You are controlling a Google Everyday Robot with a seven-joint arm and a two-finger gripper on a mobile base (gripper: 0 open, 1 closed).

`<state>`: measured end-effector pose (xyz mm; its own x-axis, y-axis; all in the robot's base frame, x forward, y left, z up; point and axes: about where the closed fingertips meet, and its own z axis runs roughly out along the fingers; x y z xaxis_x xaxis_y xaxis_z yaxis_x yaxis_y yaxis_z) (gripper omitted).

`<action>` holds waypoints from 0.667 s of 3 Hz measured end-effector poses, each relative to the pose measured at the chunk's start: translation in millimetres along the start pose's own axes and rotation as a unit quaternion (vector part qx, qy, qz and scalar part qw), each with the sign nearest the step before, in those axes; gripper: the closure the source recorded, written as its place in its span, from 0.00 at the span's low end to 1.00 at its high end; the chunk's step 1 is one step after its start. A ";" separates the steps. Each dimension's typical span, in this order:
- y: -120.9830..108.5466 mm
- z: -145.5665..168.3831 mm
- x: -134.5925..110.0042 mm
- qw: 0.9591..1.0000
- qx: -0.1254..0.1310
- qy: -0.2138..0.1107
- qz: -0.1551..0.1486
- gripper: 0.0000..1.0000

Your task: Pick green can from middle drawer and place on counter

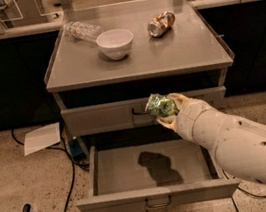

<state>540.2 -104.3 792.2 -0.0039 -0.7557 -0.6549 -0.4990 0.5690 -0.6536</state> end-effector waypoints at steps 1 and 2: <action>-26.1 -36.1 -34.4 0.998 0.040 -0.003 -0.042 1.00; -26.1 -36.1 -34.4 0.998 0.040 -0.003 -0.042 1.00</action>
Offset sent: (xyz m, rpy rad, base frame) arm -0.0148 -0.0020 0.0404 -0.0565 -0.0697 -0.0152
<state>522.1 -104.8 845.4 0.0404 -0.7996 -0.5992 -0.4257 0.5287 -0.7343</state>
